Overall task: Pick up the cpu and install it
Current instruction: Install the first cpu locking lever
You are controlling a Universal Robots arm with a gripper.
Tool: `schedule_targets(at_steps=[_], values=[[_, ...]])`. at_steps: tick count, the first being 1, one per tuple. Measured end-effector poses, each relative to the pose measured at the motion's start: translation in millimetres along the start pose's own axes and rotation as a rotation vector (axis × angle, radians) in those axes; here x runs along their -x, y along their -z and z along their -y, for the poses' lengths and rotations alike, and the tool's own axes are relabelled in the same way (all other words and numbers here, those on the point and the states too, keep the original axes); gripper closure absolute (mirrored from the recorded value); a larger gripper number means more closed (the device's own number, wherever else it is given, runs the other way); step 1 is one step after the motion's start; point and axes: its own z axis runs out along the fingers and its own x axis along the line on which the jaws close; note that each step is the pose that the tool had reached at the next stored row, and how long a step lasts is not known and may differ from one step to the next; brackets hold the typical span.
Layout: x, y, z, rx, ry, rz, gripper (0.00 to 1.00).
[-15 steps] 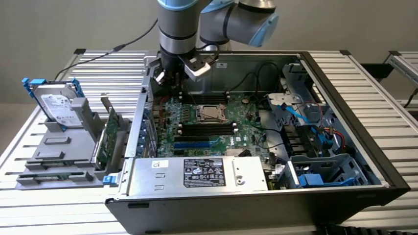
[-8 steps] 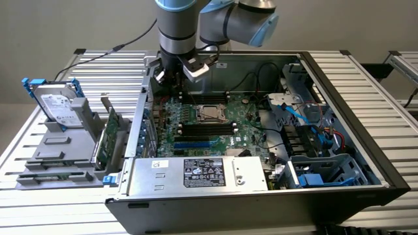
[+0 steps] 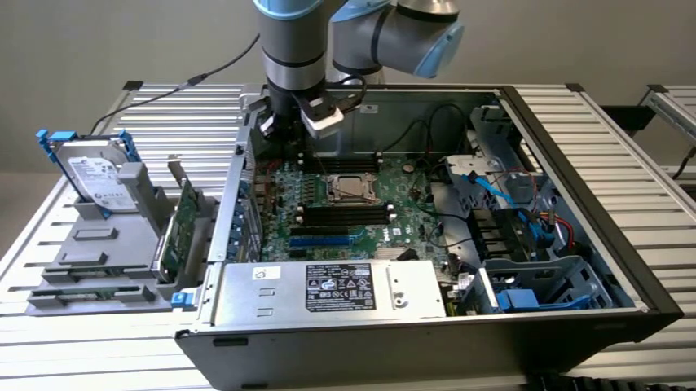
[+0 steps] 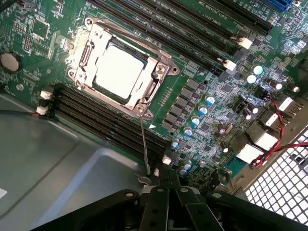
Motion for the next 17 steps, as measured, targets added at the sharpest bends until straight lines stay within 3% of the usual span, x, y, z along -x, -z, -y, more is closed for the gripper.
schedule_targets(at_steps=[17], values=[[-0.8,-0.5,1.5,0.0273,-0.168,-0.0602,0.89]])
